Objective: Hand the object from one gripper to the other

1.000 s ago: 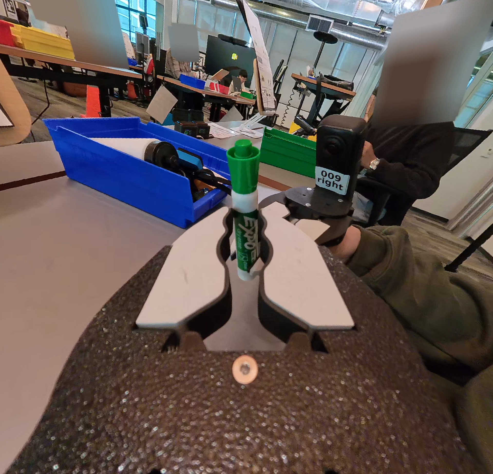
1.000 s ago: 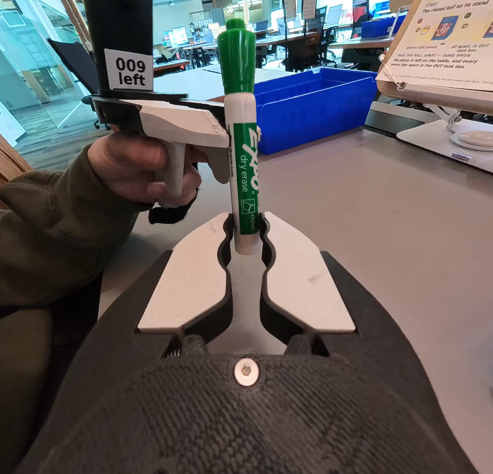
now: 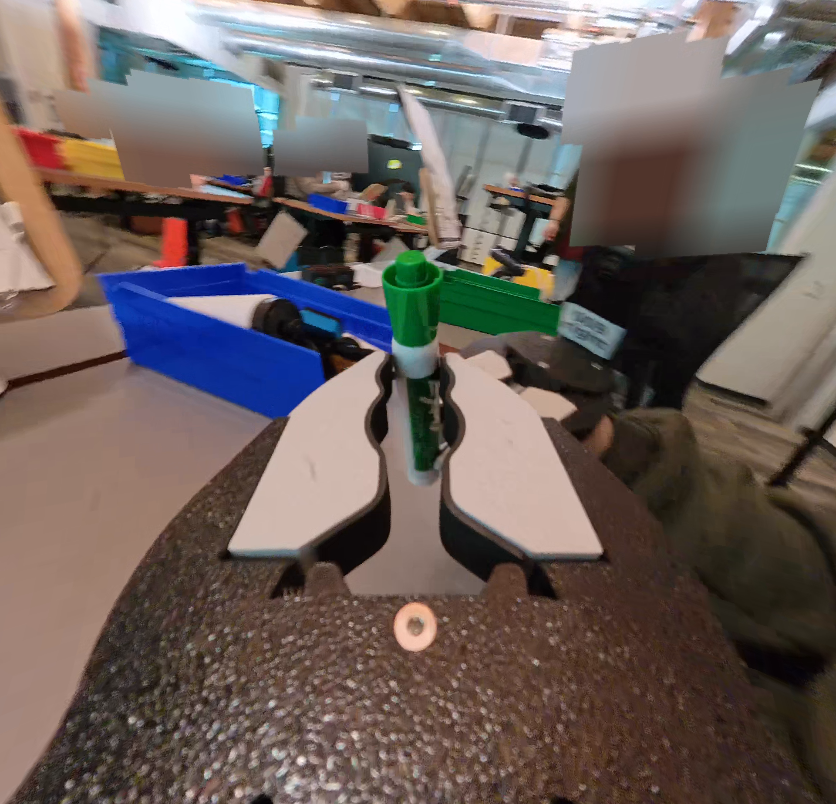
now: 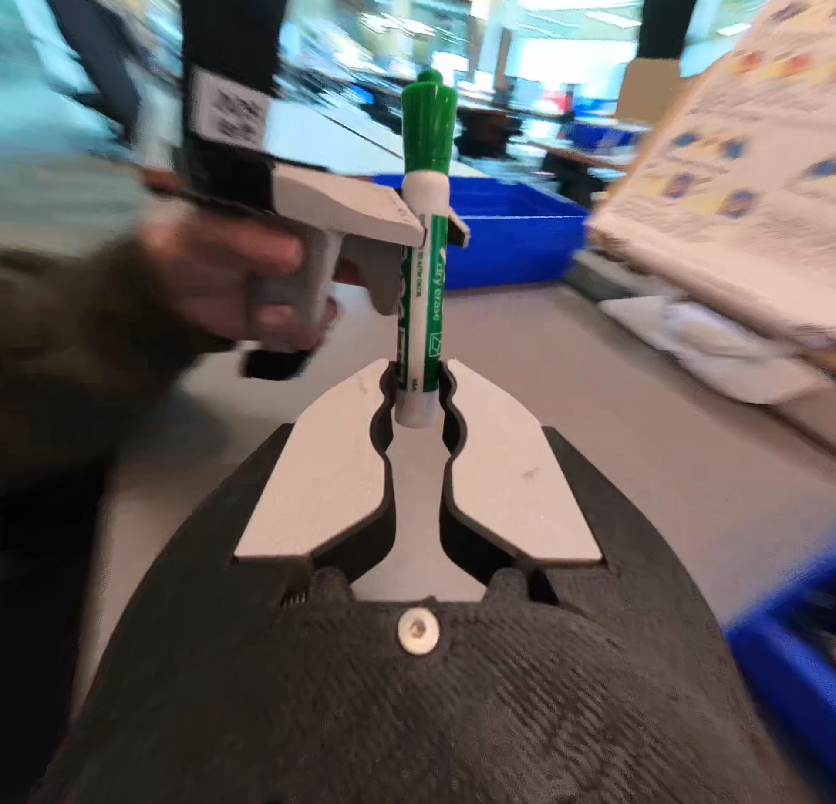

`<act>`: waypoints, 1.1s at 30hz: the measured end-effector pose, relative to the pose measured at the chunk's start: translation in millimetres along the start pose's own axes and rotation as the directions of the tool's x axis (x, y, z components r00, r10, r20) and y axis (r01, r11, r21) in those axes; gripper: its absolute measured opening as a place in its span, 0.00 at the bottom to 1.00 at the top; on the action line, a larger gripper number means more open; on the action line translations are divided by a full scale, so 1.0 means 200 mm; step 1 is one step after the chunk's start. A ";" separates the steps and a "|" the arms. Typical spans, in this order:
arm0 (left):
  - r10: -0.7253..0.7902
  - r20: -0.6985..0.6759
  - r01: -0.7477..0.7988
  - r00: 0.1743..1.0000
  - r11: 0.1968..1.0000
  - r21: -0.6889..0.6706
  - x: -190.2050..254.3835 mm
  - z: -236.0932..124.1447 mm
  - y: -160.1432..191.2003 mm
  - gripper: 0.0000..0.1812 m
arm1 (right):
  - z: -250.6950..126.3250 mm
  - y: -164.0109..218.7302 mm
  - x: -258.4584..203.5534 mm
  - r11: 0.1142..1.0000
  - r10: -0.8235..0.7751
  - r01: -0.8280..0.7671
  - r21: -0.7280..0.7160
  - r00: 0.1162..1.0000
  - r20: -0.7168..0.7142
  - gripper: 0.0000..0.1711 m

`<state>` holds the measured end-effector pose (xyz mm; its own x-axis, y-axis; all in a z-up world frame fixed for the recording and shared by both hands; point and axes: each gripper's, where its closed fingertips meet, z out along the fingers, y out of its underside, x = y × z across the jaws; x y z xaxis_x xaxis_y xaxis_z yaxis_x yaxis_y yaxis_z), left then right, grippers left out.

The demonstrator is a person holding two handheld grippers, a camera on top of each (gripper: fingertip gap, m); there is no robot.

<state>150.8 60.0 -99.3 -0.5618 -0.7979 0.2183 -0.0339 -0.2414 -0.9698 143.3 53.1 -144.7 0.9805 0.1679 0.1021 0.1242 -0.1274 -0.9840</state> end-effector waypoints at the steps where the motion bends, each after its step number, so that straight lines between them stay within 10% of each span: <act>1: 0.023 -0.056 -0.023 0.998 1.000 0.010 0.04 -0.01 -0.01 0.14 | -0.03 -0.02 -0.06 0.995 0.091 -0.095 0.032 0.988 0.125 0.11; 5: 0.061 -0.249 -0.053 0.967 0.998 0.036 0.18 -0.06 0.00 0.23 | -0.14 -0.06 -0.22 0.959 0.230 -0.278 0.052 0.873 0.429 0.10; 12: 0.074 -0.358 -0.087 0.931 0.996 -0.019 0.25 -0.05 0.05 0.31 | -0.13 -0.08 -0.30 0.927 0.296 -0.374 0.026 0.771 0.564 0.11; 30: 0.079 -0.388 -0.090 0.918 0.996 -0.010 0.24 -0.12 0.06 0.11 | -0.12 -0.01 -0.26 0.888 0.389 -0.459 -0.021 0.725 0.568 0.10; 33: 0.064 -0.332 -0.086 0.941 0.995 -0.054 0.19 -0.10 0.04 0.10 | -0.06 0.00 -0.19 0.923 0.338 -0.383 0.020 0.837 0.430 0.11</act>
<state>113.0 39.7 -101.3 -0.8056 -0.5826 0.1077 -0.0296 -0.1420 -0.9894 108.7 35.6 -146.1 0.7974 0.5178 -0.3099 -0.2640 -0.1625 -0.9507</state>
